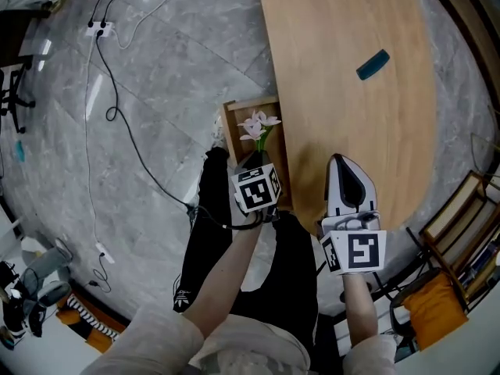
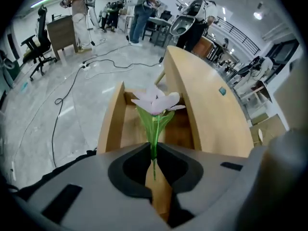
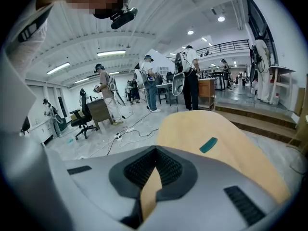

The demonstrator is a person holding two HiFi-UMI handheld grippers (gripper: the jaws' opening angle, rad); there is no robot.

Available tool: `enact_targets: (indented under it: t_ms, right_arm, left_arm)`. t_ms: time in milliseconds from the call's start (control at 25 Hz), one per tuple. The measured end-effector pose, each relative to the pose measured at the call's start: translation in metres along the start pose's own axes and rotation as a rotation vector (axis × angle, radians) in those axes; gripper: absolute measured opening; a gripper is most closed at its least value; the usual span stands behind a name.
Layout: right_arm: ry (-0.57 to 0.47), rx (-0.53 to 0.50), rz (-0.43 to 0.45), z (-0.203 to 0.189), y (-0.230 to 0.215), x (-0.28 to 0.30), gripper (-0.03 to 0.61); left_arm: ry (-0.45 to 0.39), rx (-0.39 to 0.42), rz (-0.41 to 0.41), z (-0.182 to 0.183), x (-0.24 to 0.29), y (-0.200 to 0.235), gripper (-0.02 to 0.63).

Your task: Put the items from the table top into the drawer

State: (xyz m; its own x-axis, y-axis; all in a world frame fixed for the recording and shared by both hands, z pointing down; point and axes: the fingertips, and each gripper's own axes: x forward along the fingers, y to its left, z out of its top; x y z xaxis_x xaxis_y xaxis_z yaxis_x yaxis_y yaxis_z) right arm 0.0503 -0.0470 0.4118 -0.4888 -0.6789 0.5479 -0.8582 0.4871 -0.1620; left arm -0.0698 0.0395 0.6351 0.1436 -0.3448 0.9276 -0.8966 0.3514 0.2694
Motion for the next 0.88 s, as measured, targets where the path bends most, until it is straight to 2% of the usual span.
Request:
enact_targets:
  t_ms: [120,280,480,600,640,760,880]
  right_arm:
    - [0.017,0.012,0.003,-0.01,0.002,-0.004,0.005]
    - [0.038,0.022,0.01,-0.02,0.004,-0.008,0.006]
    - [0.047,0.029,0.008,-0.022,0.004,-0.007,0.005]
    - [0.04,0.04,0.013,-0.022,0.005,-0.008,0.005]
    - [0.035,0.046,0.013,-0.022,0.004,-0.008,0.005]
    - [0.027,0.067,0.013,-0.022,0.002,-0.01,0.006]
    - [0.019,0.078,0.014,-0.02,0.005,-0.008,0.006]
  left_arm:
    - [0.003,-0.033,0.022,-0.008,0.017,0.011,0.049]
    - [0.004,-0.007,0.042,-0.004,0.035,0.022,0.051]
    - [0.04,-0.18,0.075,-0.009,0.039,0.033,0.051]
    - [0.035,-0.152,0.066,-0.008,0.038,0.032,0.053]
    - [0.046,-0.155,0.041,-0.009,0.039,0.028,0.068]
    - [0.07,-0.22,-0.021,-0.014,0.039,0.016,0.232]
    - [0.041,-0.234,-0.029,-0.01,0.03,0.012,0.242]
